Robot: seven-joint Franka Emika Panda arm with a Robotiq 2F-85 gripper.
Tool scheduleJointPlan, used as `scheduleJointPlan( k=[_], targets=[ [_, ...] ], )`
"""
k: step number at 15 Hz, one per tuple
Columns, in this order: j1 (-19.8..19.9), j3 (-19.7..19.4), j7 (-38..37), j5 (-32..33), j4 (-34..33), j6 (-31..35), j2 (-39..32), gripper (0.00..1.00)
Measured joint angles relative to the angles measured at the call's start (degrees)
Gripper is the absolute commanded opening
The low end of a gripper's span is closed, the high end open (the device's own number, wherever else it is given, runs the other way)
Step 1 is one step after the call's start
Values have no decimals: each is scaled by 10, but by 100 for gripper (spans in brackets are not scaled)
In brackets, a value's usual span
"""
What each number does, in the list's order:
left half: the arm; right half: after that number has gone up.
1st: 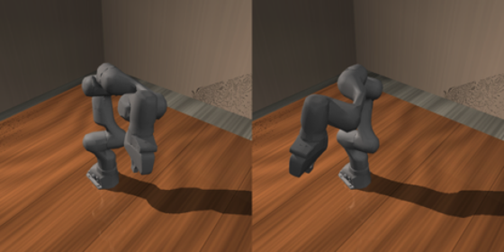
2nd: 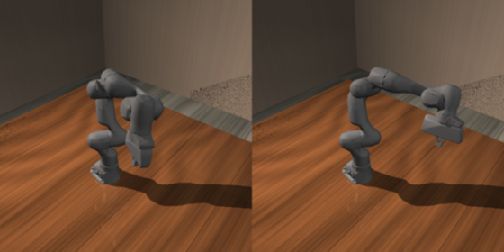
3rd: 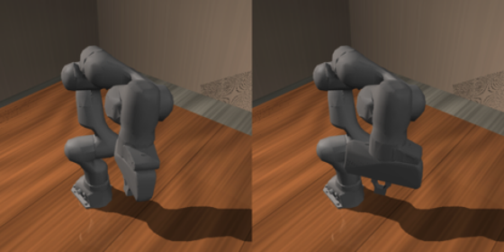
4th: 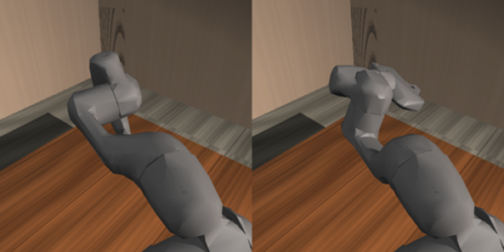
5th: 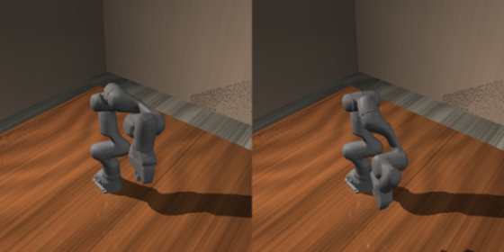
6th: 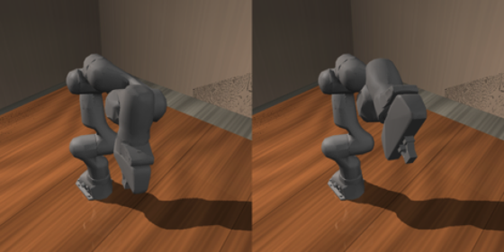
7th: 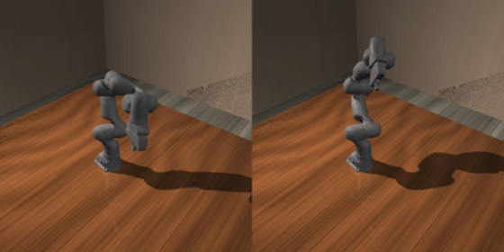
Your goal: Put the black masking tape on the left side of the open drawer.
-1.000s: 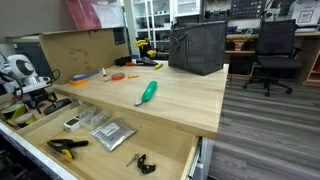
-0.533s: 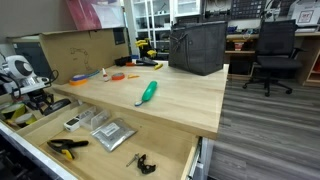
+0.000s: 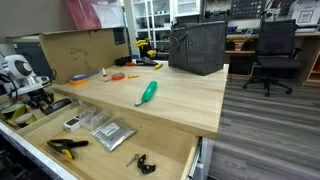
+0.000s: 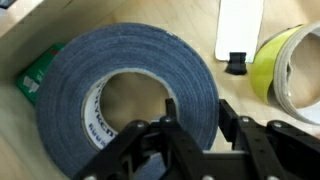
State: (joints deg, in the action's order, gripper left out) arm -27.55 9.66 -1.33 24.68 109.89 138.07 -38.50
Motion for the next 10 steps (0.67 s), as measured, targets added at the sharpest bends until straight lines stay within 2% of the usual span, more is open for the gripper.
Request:
scheduleJointPlan(
  k=[4,10],
  targets=[
    [0,-7,-17,0,0,39,1,19],
    [-15,-8,-17,23,0,51,7,19]
  ],
)
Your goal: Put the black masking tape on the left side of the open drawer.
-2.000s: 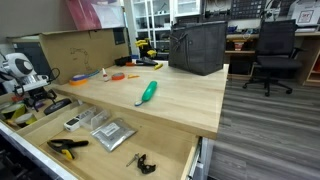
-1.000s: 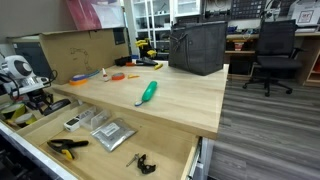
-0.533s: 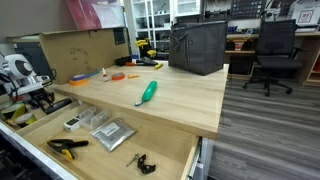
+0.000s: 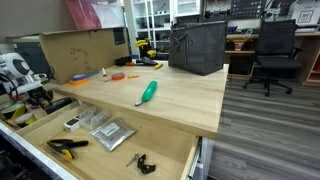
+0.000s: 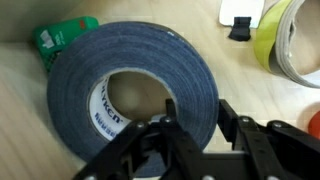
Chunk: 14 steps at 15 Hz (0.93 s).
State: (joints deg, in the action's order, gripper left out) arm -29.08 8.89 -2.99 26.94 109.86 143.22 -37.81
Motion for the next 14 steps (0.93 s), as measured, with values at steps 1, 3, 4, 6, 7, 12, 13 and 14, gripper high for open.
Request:
scheduleJointPlan(
  k=[1,3,4,6,7,12,13,14],
  targets=[
    [-6,1,0,6,-1,3,1,19],
    [-18,2,1,15,-2,7,3,19],
    [-23,4,2,16,-4,8,3,19],
    [-29,5,4,16,-7,12,3,19],
    [-29,6,4,16,-7,15,2,19],
    [-13,6,18,2,-6,39,-11,19],
    [-6,7,23,-5,-6,45,-16,19],
    [3,10,33,-15,-6,53,-21,34]
  ],
)
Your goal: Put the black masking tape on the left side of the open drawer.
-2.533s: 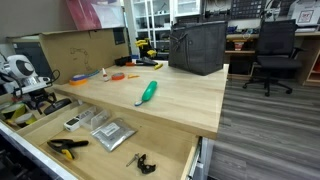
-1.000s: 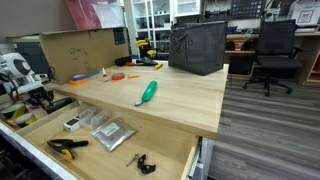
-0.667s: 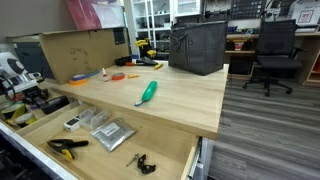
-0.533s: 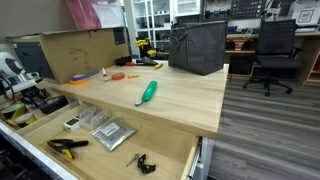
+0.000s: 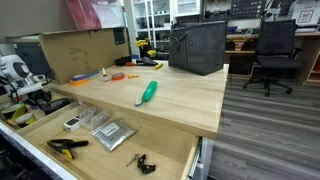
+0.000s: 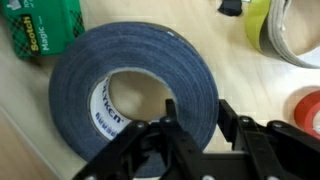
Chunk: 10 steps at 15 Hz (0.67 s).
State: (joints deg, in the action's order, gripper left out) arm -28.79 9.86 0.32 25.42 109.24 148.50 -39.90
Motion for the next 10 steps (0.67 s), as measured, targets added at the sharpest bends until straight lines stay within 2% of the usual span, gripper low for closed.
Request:
scheduleJointPlan(
  k=[1,3,7,10],
  targets=[
    [10,6,12,-11,1,5,-1,69],
    [30,18,30,-33,2,15,-1,72],
    [50,30,47,-46,2,26,2,98],
    [49,36,49,-46,7,27,13,100]
  ],
)
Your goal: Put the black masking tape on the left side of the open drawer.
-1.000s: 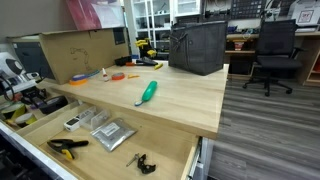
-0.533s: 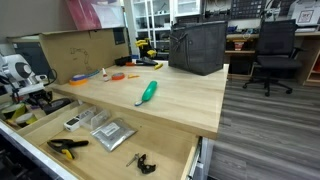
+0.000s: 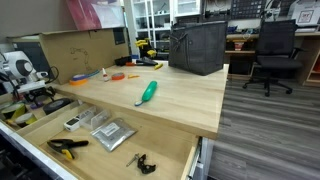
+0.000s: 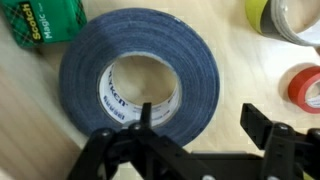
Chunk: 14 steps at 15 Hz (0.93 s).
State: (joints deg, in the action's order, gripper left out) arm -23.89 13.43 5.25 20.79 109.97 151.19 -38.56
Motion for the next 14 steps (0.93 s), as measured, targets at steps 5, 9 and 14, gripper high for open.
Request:
scheduleJointPlan(
  k=[5,9,14],
  targets=[
    [4,29,23,-18,16,-7,28,100],
    [32,78,70,-83,48,-29,45,100],
    [45,104,57,-156,130,-68,121,100]
  ],
)
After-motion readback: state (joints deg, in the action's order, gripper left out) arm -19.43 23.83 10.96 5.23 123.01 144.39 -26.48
